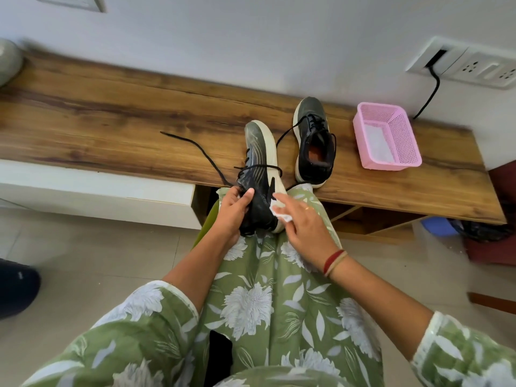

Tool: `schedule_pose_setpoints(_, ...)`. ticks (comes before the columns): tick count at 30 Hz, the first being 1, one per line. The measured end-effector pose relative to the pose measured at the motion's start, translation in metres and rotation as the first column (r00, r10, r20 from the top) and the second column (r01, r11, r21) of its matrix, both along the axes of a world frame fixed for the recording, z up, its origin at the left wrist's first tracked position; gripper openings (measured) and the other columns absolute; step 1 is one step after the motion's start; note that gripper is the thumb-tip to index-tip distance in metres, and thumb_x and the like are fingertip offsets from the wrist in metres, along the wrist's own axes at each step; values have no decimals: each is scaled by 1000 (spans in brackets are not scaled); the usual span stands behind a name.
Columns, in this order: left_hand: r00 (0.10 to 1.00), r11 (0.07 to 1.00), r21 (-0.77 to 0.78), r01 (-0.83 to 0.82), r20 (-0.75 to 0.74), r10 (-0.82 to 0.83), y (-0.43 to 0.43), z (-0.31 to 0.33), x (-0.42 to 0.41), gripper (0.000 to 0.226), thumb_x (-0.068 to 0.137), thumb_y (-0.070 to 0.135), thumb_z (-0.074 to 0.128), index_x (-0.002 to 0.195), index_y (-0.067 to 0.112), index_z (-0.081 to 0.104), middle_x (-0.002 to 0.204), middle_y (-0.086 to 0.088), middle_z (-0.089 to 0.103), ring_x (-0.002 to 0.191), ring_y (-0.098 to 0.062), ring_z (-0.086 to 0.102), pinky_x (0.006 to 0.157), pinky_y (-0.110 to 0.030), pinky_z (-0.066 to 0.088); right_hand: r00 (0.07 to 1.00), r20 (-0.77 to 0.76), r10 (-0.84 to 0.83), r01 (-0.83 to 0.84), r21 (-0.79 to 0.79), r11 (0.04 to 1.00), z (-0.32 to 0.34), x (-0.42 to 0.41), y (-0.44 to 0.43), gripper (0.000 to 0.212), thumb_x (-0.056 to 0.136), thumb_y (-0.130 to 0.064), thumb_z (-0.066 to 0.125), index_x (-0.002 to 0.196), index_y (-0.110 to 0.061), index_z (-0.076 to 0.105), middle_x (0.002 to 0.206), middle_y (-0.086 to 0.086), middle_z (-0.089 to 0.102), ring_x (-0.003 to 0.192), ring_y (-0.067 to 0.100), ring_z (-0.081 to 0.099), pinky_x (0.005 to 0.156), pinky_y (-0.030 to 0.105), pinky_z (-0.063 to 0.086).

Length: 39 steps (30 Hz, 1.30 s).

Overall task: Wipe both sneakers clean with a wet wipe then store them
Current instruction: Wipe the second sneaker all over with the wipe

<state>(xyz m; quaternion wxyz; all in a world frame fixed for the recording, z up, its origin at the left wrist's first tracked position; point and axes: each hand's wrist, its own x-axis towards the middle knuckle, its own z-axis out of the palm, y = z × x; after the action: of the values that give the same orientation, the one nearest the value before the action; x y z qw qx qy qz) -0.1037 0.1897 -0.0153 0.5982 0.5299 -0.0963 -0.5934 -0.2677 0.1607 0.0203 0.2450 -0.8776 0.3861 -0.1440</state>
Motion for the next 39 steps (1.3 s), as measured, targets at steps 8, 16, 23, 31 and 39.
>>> schedule_pose_setpoints(8, 998, 999, 11, -46, -35, 46, 0, 0, 0, 28, 97, 15, 50, 122, 4, 54, 107, -14, 67, 98, -25, 66, 85, -38, 55, 990, 96, -100, 104, -38, 994, 6, 20, -9, 52, 86, -2, 56, 134, -19, 45, 107, 10, 62, 92, 23, 57, 81, 35, 48)
schedule_pose_setpoints(16, 998, 999, 11, -40, -38, 40, 0, 2, 2, 26, 95, 16, 53, 119, 5, 55, 107, -14, 67, 100, -26, 66, 86, -40, 55, 973, 163, -166, 178, -63, 982, 16, 25, -23, 36, 85, -9, 60, 120, -18, 59, 92, 2, 67, 88, 20, 57, 76, 36, 50)
schedule_pose_setpoints(23, 999, 1000, 4, -31, -37, 31, 0, 3, 3, 28, 96, 15, 52, 118, -2, 50, 99, -17, 67, 91, -26, 67, 75, -36, 59, 973, -170, 153, -204, -344, 916, -1, 2, 17, 17, 84, 0, 59, 95, -8, 70, 81, 4, 61, 74, 21, 51, 61, 33, 49)
schedule_pose_setpoints(31, 996, 1000, -13, -19, -86, 17, 2, 5, 3, 7, 95, 16, 53, 99, 10, 55, 88, -8, 70, 83, -20, 68, 79, -37, 57, 990, 78, -122, 133, -165, 977, 18, 42, -17, 30, 86, -4, 57, 113, -15, 65, 93, 4, 67, 83, 17, 56, 71, 23, 43)
schedule_pose_setpoints(39, 994, 999, -20, -27, -105, 24, 1, 5, 8, 13, 93, 17, 56, 102, 8, 57, 90, -13, 67, 79, -21, 67, 70, -33, 58, 995, 86, -59, 53, 67, 996, 16, 25, 0, 25, 84, -7, 60, 105, -21, 56, 89, 0, 62, 81, 15, 56, 68, 32, 49)
